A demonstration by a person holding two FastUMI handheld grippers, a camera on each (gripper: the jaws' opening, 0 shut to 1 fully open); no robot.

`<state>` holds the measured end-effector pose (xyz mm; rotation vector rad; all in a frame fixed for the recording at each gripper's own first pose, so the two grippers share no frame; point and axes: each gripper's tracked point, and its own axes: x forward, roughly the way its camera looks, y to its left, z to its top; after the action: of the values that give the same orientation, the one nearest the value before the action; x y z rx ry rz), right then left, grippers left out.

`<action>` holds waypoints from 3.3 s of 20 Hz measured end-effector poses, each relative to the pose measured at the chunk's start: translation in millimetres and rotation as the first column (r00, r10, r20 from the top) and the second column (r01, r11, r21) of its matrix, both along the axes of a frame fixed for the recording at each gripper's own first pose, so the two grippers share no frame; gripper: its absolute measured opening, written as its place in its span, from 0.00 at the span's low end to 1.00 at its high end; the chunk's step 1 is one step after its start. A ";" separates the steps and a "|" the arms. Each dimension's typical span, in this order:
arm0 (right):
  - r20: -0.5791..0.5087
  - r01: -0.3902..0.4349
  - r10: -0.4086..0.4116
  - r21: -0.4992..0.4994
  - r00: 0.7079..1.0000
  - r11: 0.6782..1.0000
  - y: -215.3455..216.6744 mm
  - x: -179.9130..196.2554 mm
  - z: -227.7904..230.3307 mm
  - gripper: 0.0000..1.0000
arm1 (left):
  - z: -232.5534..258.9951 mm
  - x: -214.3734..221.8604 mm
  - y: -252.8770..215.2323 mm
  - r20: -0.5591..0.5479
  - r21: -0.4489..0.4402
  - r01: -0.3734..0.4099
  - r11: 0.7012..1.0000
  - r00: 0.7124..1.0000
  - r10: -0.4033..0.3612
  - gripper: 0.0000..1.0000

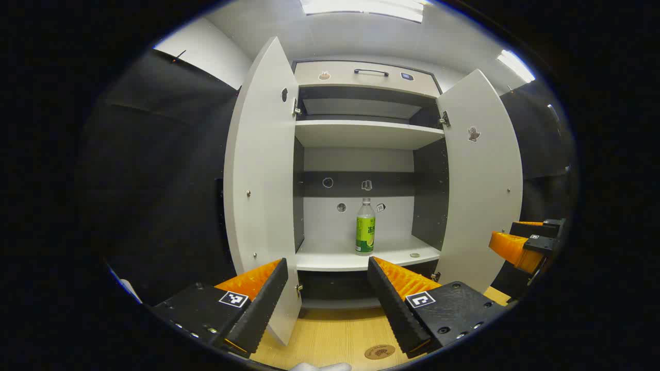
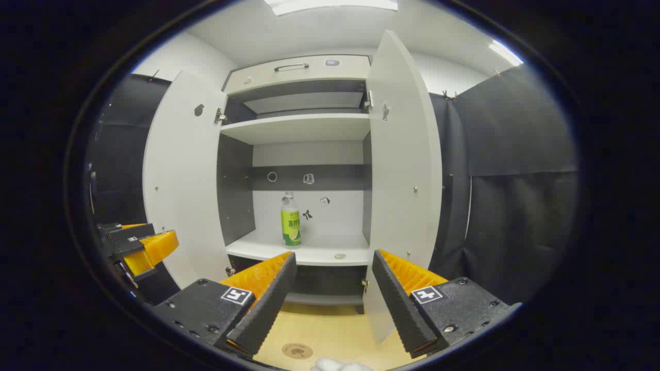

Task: Grasp the bottle in the cabinet with the left hand and place it on the coaster, then close the right door with the right hand and the left door with the left hand.

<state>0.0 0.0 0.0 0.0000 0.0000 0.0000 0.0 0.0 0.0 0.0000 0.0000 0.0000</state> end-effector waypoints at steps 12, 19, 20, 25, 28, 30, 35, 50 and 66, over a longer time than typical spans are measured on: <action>-0.008 0.008 -0.008 -0.007 1.000 1.000 0.7 16.6 -1.8 0.96 | -2.3 21.6 2.5 0.000 0.008 0.003 1.000 1.000 -0.003 0.95; -0.022 -0.010 0.010 -0.012 1.000 1.000 8.5 26.0 4.1 0.96 | 0.8 95.0 -14.5 0.045 0.008 0.034 0.999 0.998 -0.035 0.94; -0.028 -0.010 0.010 -0.018 1.000 1.000 9.2 27.0 4.7 0.97 | 1.6 113.0 -21.6 0.058 0.002 0.046 0.999 0.997 -0.046 0.95; -0.039 0.013 -0.015 -0.045 0.999 0.999 8.1 28.1 14.8 0.96 | 1.4 211.4 -57.8 0.085 -0.021 0.089 0.996 0.993 -0.087 0.95; -0.055 0.032 -0.037 -0.085 0.998 0.996 7.4 29.9 17.5 0.96 | 1.6 268.3 -79.8 0.103 -0.017 0.102 0.995 0.990 -0.100 0.95; -0.067 0.049 -0.057 -0.111 0.996 0.993 5.3 31.2 17.1 0.97 | -2.2 301.8 -95.3 0.093 -0.030 0.116 0.993 0.989 -0.113 0.95; -0.100 0.071 -0.082 -0.113 0.992 0.991 0.1 32.1 6.7 0.96 | -35.9 367.1 -113.5 0.039 -0.005 0.087 0.996 0.995 -0.087 0.94; -0.099 0.091 -0.102 -0.108 0.990 0.990 -24.3 5.9 -1.1 0.98 | -5.3 312.2 -110.8 0.088 -0.013 0.188 0.982 0.979 -0.186 0.73; -0.118 0.118 -0.122 -0.044 0.985 0.992 -58.5 -16.2 -29.7 0.96 | -118.9 86.7 -131.1 0.041 0.007 0.426 0.905 0.904 -0.426 0.73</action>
<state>-16.2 -58.5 -29.7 -0.0366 0.1211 -0.1206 86.7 -131.1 -118.9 -0.0022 -0.0417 -0.4405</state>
